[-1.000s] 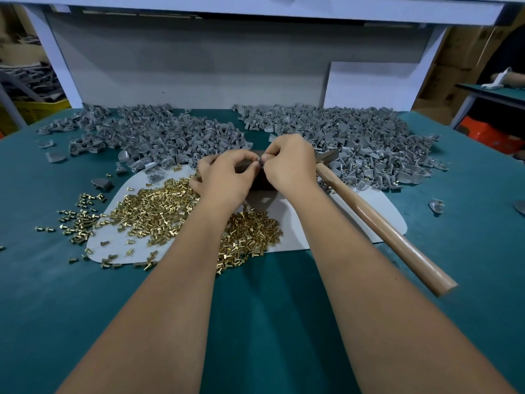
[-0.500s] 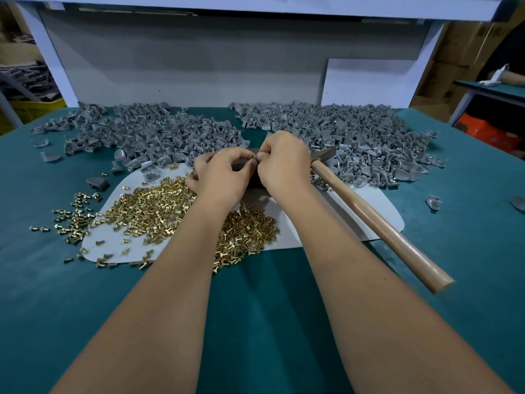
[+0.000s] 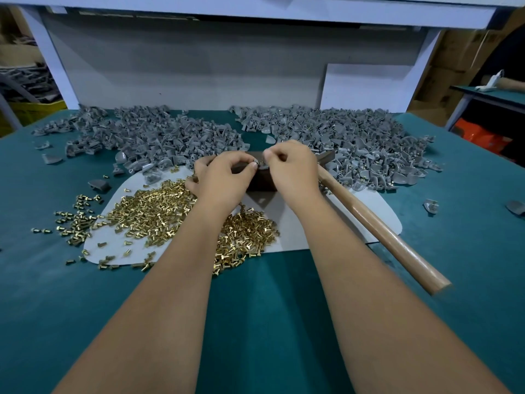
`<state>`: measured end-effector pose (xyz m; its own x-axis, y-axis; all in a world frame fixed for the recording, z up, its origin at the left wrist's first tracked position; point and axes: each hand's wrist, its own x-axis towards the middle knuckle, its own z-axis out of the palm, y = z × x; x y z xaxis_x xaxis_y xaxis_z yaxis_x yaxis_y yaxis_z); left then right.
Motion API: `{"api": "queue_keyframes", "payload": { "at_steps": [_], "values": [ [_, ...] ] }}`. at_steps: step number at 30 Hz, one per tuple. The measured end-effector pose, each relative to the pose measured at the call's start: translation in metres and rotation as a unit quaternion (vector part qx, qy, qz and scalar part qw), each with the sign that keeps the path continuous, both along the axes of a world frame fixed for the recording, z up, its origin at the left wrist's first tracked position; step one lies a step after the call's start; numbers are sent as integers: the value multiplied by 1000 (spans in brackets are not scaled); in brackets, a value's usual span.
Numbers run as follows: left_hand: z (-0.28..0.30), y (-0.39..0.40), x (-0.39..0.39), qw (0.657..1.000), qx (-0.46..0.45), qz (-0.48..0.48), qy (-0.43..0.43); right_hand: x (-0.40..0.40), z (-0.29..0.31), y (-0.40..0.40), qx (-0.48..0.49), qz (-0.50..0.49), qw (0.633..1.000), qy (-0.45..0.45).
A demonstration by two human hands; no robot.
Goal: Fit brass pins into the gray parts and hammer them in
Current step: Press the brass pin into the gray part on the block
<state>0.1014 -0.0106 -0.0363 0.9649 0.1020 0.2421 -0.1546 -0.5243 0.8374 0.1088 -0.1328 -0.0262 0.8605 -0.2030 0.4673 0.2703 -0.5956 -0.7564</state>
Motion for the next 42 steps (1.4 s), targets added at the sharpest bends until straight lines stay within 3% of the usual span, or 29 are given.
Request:
{"api": "queue_keyframes", "payload": {
  "at_steps": [4,7,11,16,19,26,30,42],
  "values": [
    [0,-2,-2,1000,16,22,1,0,3,-5,152,-1,988,29],
    [0,-1,-1,1000,19,25,2,0,6,-6,197,9,979,49],
    [0,-2,-2,1000,-10,7,6,1,11,-9,144,18,987,71],
    [0,-1,0,1000,-16,-16,3,0,12,-7,1,30,998,59],
    [-1,-2,-2,1000,21,11,1,1,8,-2,-53,20,998,41],
    [-2,-2,-1,998,50,26,-20,3,5,2,-20,-7,999,44],
    [-3,0,0,1000,6,-18,-21,2,4,2,1,-8,999,43],
    [0,0,-3,1000,1,-22,-15,3,2,3,25,-12,998,49]
  ]
}}
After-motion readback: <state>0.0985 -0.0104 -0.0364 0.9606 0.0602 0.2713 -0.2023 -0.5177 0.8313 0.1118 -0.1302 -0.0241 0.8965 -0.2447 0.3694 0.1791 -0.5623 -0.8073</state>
